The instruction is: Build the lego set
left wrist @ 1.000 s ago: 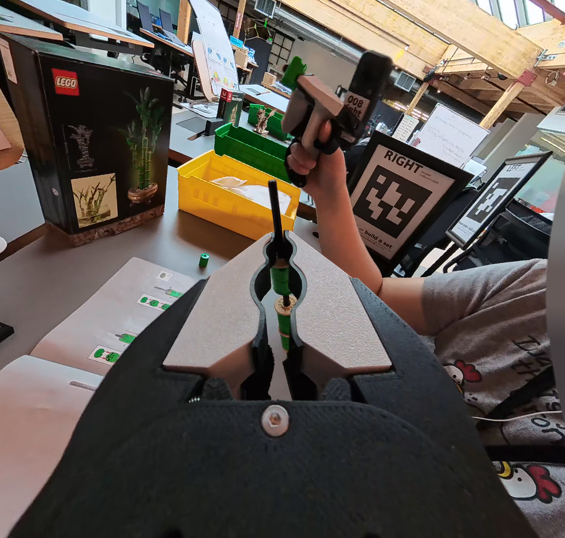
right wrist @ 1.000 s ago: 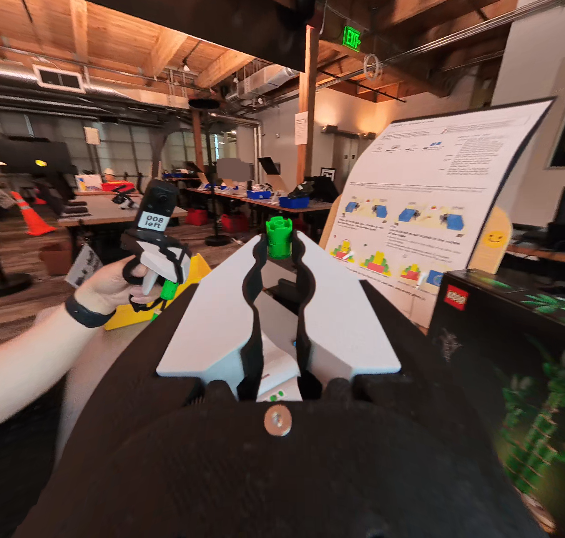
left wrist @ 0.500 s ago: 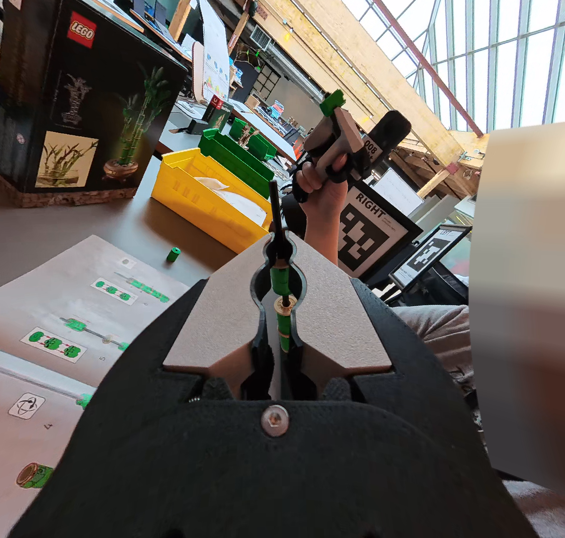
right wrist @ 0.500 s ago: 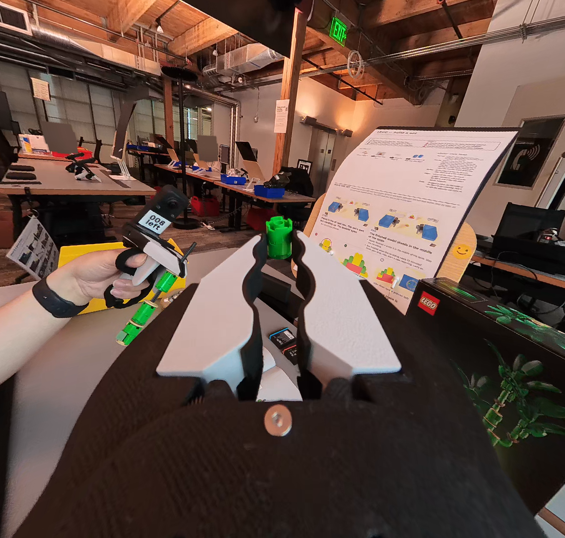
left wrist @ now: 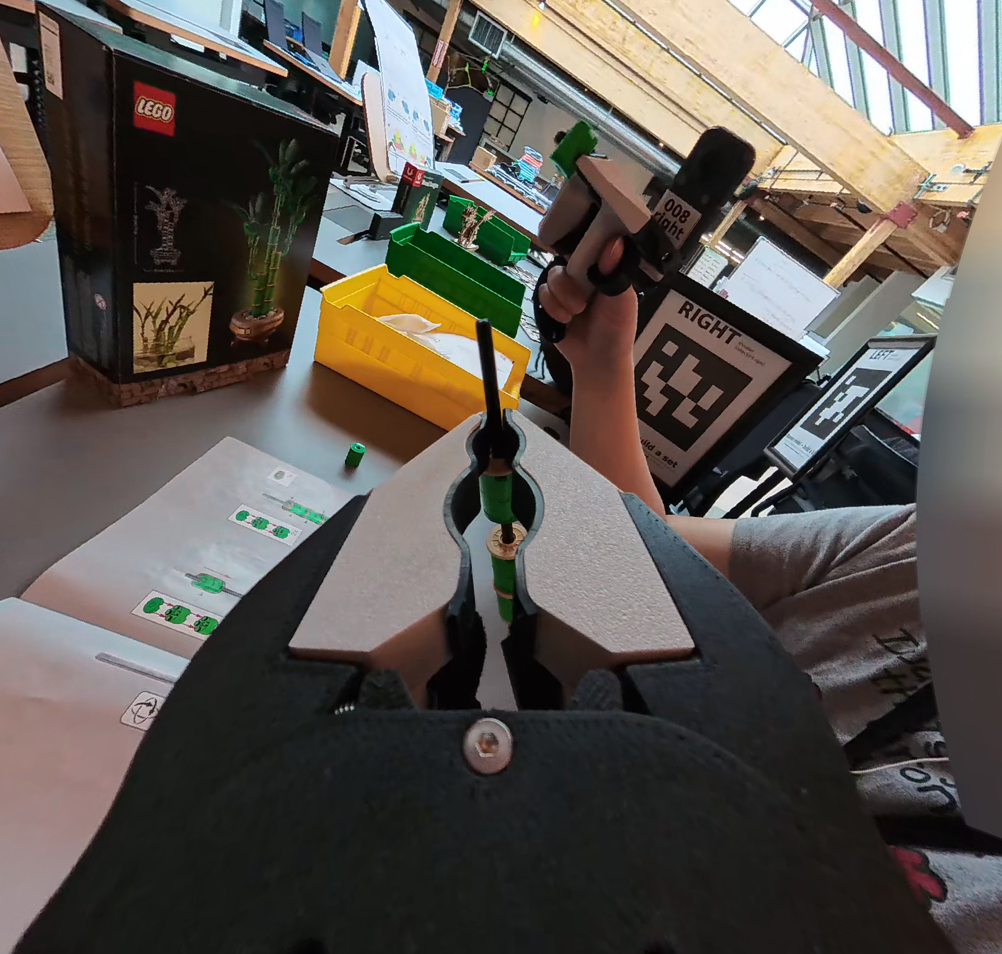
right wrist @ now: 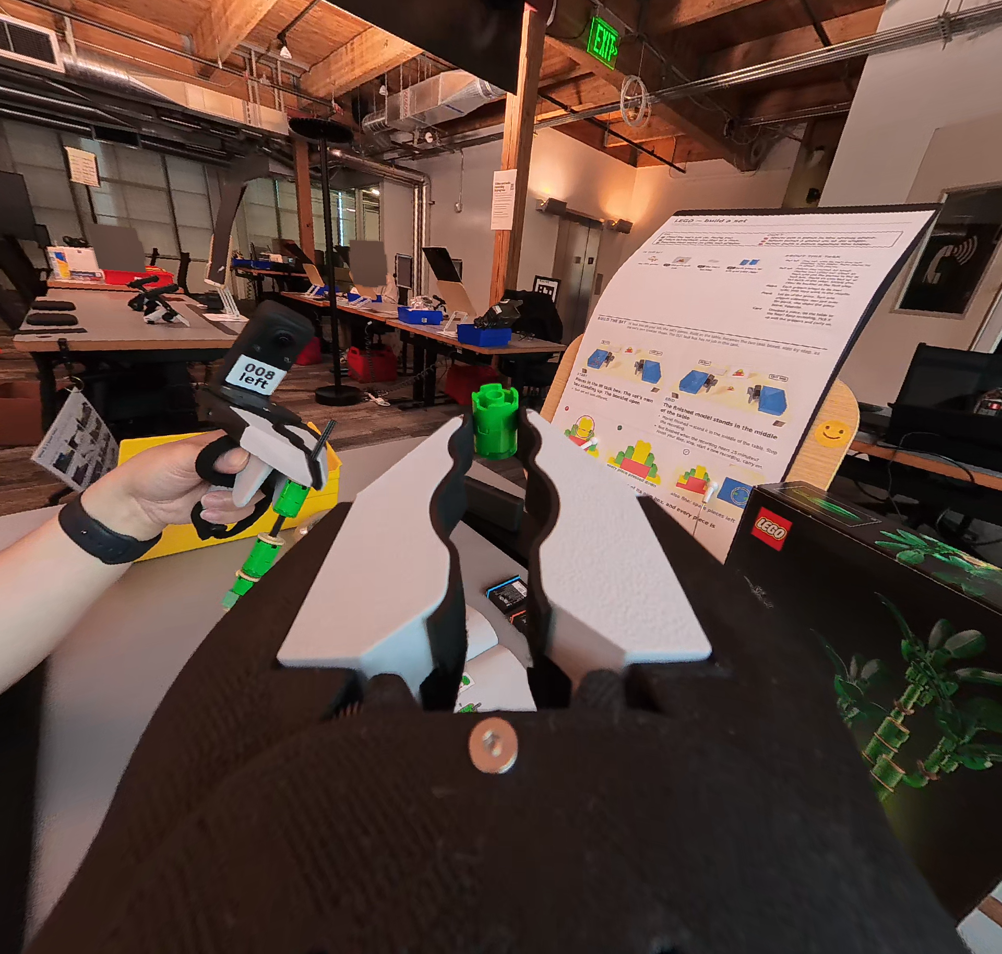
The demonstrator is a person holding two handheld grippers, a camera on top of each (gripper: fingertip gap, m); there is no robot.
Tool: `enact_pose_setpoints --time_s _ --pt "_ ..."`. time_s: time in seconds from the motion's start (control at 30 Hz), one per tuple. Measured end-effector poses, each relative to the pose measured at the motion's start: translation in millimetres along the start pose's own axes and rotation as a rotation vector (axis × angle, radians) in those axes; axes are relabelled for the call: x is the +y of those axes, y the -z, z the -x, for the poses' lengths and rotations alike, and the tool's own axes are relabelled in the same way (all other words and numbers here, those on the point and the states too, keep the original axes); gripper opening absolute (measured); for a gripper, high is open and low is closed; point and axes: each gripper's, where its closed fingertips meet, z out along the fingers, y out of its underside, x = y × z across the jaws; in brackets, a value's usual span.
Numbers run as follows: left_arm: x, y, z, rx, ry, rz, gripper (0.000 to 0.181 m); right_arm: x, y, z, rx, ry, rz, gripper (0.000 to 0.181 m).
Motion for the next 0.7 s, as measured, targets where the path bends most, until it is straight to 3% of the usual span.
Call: enact_pose_setpoints --time_s 0.7 --pt "4.5 -3.1 -16.6 -0.019 -0.128 0.068 0.0 2.8 -2.8 1.5 -0.007 -0.003 0.013 0.014"
